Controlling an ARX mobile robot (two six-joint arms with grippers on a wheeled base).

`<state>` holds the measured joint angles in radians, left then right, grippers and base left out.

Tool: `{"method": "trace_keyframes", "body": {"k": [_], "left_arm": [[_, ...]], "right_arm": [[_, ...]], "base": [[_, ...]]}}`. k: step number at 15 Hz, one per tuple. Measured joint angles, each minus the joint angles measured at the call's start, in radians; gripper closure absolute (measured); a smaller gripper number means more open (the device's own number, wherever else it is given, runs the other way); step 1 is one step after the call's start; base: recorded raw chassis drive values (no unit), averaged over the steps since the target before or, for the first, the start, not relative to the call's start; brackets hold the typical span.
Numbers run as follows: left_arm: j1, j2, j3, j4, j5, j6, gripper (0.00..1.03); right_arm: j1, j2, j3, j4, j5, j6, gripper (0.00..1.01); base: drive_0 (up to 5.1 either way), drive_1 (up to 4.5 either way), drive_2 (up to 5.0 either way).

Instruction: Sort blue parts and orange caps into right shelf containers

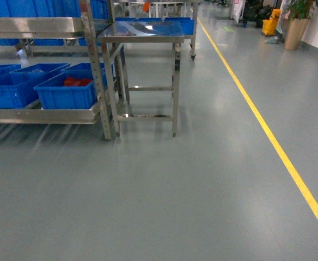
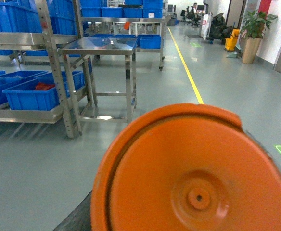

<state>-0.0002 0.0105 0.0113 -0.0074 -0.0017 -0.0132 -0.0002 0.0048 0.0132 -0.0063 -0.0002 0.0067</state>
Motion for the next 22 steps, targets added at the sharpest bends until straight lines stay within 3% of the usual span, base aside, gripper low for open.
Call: {"method": "trace_keyframes", "body": {"k": [22], "left_arm": [[0.0, 0.0, 0.0, 0.0, 0.0, 0.0, 0.61]], "right_arm": [[0.0, 0.0, 0.0, 0.002, 0.0, 0.0, 0.56]], "base": [[0.0, 4.29, -4.3]]}}
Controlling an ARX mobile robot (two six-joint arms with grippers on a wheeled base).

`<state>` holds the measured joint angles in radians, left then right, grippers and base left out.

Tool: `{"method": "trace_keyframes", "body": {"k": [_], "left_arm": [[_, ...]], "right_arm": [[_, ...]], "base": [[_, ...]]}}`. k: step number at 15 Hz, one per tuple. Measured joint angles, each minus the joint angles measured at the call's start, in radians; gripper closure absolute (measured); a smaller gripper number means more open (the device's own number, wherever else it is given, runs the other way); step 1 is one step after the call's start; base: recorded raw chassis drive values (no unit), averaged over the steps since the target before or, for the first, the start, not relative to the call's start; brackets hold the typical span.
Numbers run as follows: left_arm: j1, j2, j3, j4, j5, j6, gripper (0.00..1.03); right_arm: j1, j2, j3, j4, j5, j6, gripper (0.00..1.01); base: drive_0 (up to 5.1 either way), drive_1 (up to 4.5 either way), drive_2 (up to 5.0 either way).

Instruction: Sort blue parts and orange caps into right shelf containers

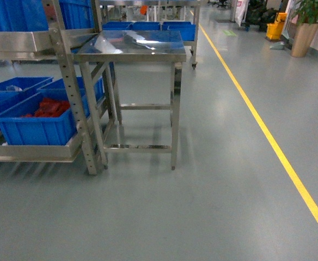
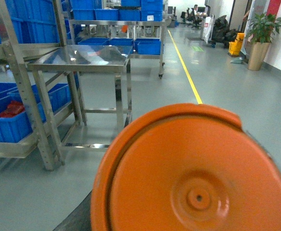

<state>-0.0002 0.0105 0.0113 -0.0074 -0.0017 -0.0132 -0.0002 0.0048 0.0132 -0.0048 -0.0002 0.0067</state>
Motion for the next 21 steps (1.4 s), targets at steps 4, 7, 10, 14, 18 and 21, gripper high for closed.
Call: {"method": "trace_keyframes", "body": {"k": [4, 7, 10, 14, 18, 21], "left_arm": [[0.0, 0.0, 0.0, 0.0, -0.001, 0.0, 0.61], [0.0, 0.0, 0.0, 0.0, -0.001, 0.0, 0.61], [0.0, 0.0, 0.0, -0.001, 0.0, 0.0, 0.61], [0.0, 0.0, 0.0, 0.001, 0.0, 0.0, 0.61], [0.0, 0.0, 0.0, 0.0, 0.002, 0.0, 0.61], [0.0, 0.0, 0.0, -0.002, 0.002, 0.0, 0.61]], "right_arm": [[0.0, 0.0, 0.0, 0.002, 0.0, 0.0, 0.56], [0.0, 0.0, 0.0, -0.002, 0.0, 0.0, 0.56], [0.0, 0.0, 0.0, -0.002, 0.0, 0.0, 0.56], [0.0, 0.0, 0.0, 0.0, 0.0, 0.0, 0.56], [0.0, 0.0, 0.0, -0.003, 0.0, 0.0, 0.56], [0.0, 0.0, 0.0, -0.002, 0.0, 0.0, 0.56]], "base": [[0.0, 4.29, -4.3], [0.0, 4.26, -4.3], [0.0, 4.26, -4.3], [-0.1, 4.24, -4.4], [-0.1, 4.23, -4.4], [0.0, 1.27, -1.3]]}}
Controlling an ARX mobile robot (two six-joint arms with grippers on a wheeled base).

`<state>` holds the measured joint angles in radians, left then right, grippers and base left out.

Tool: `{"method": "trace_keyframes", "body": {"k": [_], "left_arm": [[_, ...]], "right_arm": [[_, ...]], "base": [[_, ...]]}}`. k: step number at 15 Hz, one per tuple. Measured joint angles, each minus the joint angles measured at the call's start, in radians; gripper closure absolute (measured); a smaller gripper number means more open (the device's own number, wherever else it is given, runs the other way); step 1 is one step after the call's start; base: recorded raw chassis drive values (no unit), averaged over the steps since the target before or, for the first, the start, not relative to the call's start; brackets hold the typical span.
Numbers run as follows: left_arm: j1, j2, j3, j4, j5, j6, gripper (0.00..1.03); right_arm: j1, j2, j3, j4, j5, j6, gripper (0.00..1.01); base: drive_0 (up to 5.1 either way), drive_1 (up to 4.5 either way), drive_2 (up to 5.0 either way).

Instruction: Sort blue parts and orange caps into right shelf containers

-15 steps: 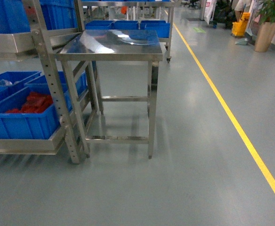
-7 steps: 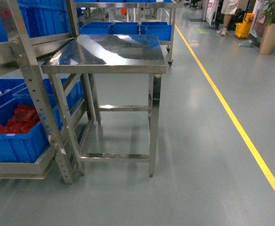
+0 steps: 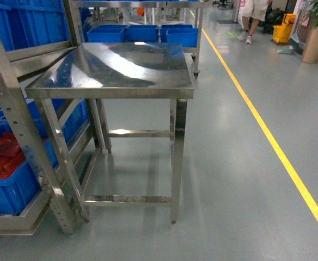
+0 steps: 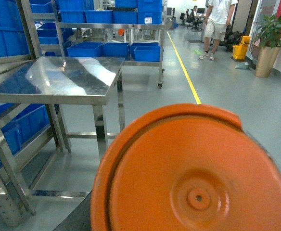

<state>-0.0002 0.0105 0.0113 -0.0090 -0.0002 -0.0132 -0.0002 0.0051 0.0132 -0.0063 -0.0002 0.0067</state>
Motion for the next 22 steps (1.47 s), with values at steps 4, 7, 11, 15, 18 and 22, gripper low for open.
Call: {"method": "trace_keyframes", "body": {"k": [4, 7, 11, 15, 18, 22], "left_arm": [[0.0, 0.0, 0.0, 0.0, 0.0, 0.0, 0.61], [0.0, 0.0, 0.0, 0.002, 0.0, 0.0, 0.61], [0.0, 0.0, 0.0, 0.002, 0.0, 0.0, 0.61], [0.0, 0.0, 0.0, 0.002, 0.0, 0.0, 0.61], [0.0, 0.0, 0.0, 0.004, 0.0, 0.0, 0.61], [0.0, 0.0, 0.0, 0.002, -0.001, 0.0, 0.61]], "right_arm": [[0.0, 0.0, 0.0, 0.002, 0.002, 0.0, 0.56], [0.0, 0.0, 0.0, 0.0, 0.002, 0.0, 0.56], [0.0, 0.0, 0.0, 0.0, 0.002, 0.0, 0.56], [0.0, 0.0, 0.0, 0.0, 0.002, 0.0, 0.56], [0.0, 0.0, 0.0, 0.0, 0.002, 0.0, 0.56], [0.0, 0.0, 0.0, 0.001, 0.001, 0.0, 0.56]], "base": [[-4.9, 2.31, 2.8], [-4.9, 2.49, 2.5], [-4.9, 2.46, 2.5], [-4.9, 2.49, 2.5], [-5.0, 2.43, 2.4], [-5.1, 2.36, 2.4]]}}
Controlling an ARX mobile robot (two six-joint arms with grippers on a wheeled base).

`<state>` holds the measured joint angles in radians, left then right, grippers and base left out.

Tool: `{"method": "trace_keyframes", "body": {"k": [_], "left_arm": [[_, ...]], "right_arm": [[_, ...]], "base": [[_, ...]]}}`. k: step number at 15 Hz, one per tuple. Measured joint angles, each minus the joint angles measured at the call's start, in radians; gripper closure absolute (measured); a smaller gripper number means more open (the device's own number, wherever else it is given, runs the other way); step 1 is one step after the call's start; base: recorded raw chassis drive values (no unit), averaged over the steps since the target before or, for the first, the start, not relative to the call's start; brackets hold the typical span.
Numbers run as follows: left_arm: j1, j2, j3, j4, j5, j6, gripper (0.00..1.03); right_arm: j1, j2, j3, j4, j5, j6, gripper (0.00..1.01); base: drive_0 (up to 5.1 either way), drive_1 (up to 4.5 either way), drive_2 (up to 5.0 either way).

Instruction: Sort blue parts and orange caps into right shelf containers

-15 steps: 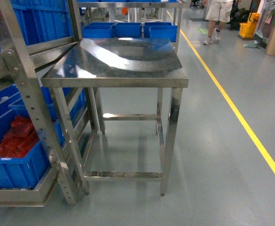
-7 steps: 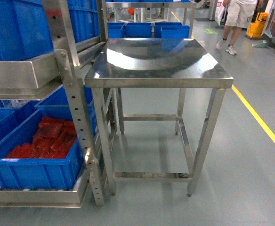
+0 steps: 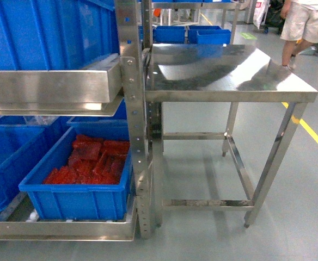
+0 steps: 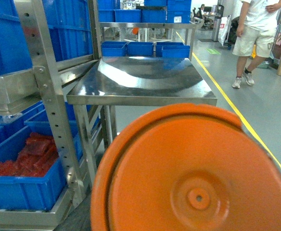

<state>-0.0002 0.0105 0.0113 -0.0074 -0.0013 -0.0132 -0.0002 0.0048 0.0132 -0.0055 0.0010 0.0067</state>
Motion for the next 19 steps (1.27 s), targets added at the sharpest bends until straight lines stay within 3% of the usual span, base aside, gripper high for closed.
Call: {"method": "trace_keyframes", "body": {"k": [19], "left_arm": [[0.0, 0.0, 0.0, 0.003, 0.001, 0.0, 0.61]], "right_arm": [[0.0, 0.0, 0.0, 0.001, -0.001, 0.0, 0.56]], "base": [[-5.0, 2.43, 2.4]]}}
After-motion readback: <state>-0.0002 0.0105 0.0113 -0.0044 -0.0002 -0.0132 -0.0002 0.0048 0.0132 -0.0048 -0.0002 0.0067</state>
